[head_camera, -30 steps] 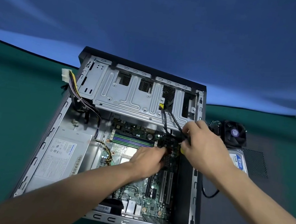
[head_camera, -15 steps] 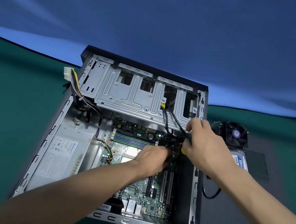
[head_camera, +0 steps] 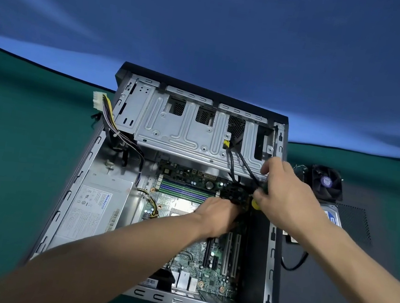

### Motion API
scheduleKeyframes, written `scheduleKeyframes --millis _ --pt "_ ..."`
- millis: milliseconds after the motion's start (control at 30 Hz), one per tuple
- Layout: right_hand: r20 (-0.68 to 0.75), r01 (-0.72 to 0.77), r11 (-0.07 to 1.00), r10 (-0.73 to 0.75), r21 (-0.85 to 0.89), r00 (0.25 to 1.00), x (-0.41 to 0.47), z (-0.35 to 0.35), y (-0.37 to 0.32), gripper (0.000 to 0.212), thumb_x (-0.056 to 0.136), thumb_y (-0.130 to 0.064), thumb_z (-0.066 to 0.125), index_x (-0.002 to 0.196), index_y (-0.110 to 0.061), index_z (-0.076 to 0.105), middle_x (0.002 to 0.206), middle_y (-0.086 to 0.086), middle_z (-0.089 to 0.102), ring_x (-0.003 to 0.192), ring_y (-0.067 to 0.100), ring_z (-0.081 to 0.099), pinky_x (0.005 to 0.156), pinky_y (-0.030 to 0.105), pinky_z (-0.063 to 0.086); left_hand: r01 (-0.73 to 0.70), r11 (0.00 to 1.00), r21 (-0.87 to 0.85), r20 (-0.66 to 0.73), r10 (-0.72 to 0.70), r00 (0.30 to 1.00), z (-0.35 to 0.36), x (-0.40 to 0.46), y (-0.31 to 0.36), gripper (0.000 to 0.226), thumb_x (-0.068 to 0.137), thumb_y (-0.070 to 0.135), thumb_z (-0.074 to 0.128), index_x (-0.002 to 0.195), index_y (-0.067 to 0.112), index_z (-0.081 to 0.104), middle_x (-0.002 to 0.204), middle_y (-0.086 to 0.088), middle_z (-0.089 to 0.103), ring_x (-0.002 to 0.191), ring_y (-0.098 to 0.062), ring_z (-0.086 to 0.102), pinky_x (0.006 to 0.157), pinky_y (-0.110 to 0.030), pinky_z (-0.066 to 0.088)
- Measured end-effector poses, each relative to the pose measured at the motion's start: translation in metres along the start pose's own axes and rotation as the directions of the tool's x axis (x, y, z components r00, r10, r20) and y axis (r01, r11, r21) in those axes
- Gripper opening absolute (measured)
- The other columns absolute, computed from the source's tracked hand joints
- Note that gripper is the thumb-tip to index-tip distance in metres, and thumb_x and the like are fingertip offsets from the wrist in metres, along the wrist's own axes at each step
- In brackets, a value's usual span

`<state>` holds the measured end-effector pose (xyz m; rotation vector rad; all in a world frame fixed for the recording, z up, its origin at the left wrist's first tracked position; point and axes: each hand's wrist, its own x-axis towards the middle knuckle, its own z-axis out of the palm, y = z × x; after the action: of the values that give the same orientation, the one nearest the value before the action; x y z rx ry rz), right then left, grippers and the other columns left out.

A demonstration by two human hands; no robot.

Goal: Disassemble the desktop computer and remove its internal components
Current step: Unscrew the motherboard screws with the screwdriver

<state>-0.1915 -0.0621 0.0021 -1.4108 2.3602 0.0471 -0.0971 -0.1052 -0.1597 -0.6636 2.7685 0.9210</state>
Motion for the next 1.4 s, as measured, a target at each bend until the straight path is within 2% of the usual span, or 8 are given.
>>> scheduleKeyframes --millis 167,300,433,567,700,933,1067,1400 --pt "-0.01 -0.042 0.996 0.042 -0.076 0.999 -0.001 0.002 -0.003 0.025 0.095 -0.032 0.045 0.111 -0.015 0.037 0.112 0.008 0.049 0.089 0.036 0.056 0.068 0.037 0.04 0.005 1.0 0.011 0.033 -0.006 0.999 -0.001 0.002 -0.001 0.019 0.094 0.026 0.05 0.103 0.014 0.062 0.089 -0.011 0.067 0.073 -0.027 0.058 0.064 -0.03 0.036" --pt "0.046 -0.026 0.997 0.029 -0.072 0.999 0.002 -0.002 -0.003 0.031 0.087 -0.024 0.058 0.109 -0.016 0.037 0.111 0.006 0.044 0.084 0.03 0.05 0.067 0.034 0.037 -0.015 0.999 0.045 0.029 0.013 0.999 -0.007 0.005 0.0 0.023 0.094 0.027 0.049 0.107 0.013 0.062 0.098 -0.014 0.067 0.087 -0.033 0.062 0.067 -0.033 0.038" --pt "0.015 -0.01 0.997 0.012 -0.083 1.0 0.002 -0.002 -0.003 0.028 0.096 -0.029 0.043 0.121 -0.017 0.04 0.113 0.008 0.054 0.092 0.036 0.057 0.072 0.039 0.043 -0.011 0.997 0.075 0.074 0.005 0.997 -0.009 0.005 0.001 0.019 0.095 0.021 0.047 0.103 0.012 0.062 0.092 -0.012 0.067 0.084 -0.031 0.063 0.066 -0.032 0.038" --pt "0.101 0.035 0.997 -0.028 -0.075 0.994 0.003 -0.004 -0.006 0.051 0.085 -0.022 0.056 0.131 -0.023 0.034 0.122 0.003 0.05 0.101 0.031 0.055 0.077 0.035 0.042 -0.049 0.988 0.147 0.087 0.036 0.996 -0.015 0.004 0.005 0.017 0.095 0.013 0.046 0.097 0.009 0.062 0.093 -0.013 0.069 0.083 -0.031 0.065 0.063 -0.03 0.038" --pt "0.059 -0.023 0.995 0.028 -0.094 0.998 0.003 -0.002 -0.007 0.027 0.095 -0.026 0.043 0.12 -0.017 0.041 0.116 0.009 0.054 0.095 0.036 0.056 0.072 0.038 0.04 -0.032 0.987 0.155 0.11 0.015 0.994 -0.017 0.005 0.008 0.017 0.088 0.002 0.048 0.087 0.009 0.063 0.088 -0.012 0.068 0.082 -0.029 0.066 0.061 -0.029 0.038" --pt "0.074 -0.058 0.992 0.067 -0.116 0.995 0.002 -0.003 -0.005 0.021 0.095 -0.029 0.048 0.109 -0.014 0.047 0.109 0.008 0.048 0.093 0.036 0.055 0.075 0.039 0.044 0.065 0.998 0.01 0.092 -0.065 0.994 -0.012 0.012 0.004 0.012 0.091 0.013 0.054 0.092 0.009 0.065 0.087 -0.011 0.066 0.083 -0.028 0.064 0.067 -0.03 0.041" --pt "0.053 -0.019 0.997 0.022 -0.068 0.998 0.001 0.0 -0.008 0.024 0.087 -0.013 0.051 0.108 -0.015 0.041 0.107 0.008 0.042 0.085 0.036 0.053 0.069 0.038 0.04 0.059 0.998 0.018 0.089 -0.061 0.994 -0.015 0.016 0.004 0.015 0.092 0.011 0.051 0.098 0.007 0.064 0.091 -0.011 0.068 0.085 -0.028 0.066 0.065 -0.03 0.044" --pt "0.012 -0.034 0.994 0.036 -0.107 0.999 0.006 -0.003 -0.001 0.016 0.092 -0.028 0.049 0.103 -0.017 0.047 0.103 0.003 0.05 0.089 0.033 0.055 0.07 0.037 0.042 0.078 0.997 -0.005 0.095 -0.077 0.992 -0.014 0.018 0.005 0.012 0.09 0.008 0.053 0.094 0.012 0.063 0.09 -0.008 0.065 0.084 -0.026 0.064 0.066 -0.029 0.041"
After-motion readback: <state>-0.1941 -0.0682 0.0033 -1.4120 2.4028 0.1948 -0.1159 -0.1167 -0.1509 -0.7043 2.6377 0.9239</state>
